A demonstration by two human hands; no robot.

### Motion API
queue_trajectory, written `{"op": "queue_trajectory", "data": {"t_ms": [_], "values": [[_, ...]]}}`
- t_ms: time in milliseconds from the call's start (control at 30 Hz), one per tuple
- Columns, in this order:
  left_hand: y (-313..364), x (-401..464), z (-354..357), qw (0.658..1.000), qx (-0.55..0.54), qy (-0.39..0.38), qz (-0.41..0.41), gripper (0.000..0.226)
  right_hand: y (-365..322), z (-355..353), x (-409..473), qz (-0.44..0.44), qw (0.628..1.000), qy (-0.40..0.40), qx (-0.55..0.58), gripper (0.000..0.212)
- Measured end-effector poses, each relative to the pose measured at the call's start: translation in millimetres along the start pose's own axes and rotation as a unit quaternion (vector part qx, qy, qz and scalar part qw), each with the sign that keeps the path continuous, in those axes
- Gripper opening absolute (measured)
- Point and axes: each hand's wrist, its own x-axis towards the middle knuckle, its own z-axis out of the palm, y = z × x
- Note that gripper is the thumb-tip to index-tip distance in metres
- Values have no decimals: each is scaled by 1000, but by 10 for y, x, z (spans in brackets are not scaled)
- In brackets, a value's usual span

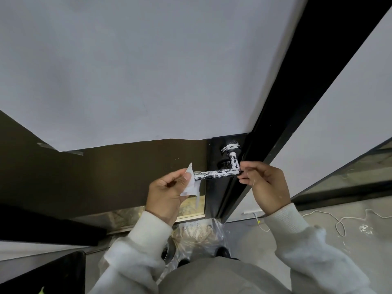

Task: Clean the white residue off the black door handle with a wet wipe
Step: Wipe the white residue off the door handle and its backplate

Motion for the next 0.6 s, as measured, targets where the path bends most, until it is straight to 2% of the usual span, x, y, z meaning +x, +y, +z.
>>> {"op": "queue_trajectory", "data": {"t_ms": [133, 233, 367, 500, 600], "values": [[4, -16, 14, 980, 155, 12, 126, 14, 7, -5, 27, -3, 1000, -2, -14, 23], [1, 5, 80, 957, 214, 61, 184, 18, 14, -13, 41, -1, 1000, -6, -22, 19], [12, 22, 154, 953, 225, 103, 172, 15, 22, -27, 45, -3, 999, -11, -33, 17], [64, 45, 1, 980, 170, -10, 105, 7, 40, -26, 33, 4, 1000, -12, -21, 16], [95, 89, -16, 974, 198, -5, 114, 6, 42, -3, 28, 2, 1000, -14, -21, 15]]}}
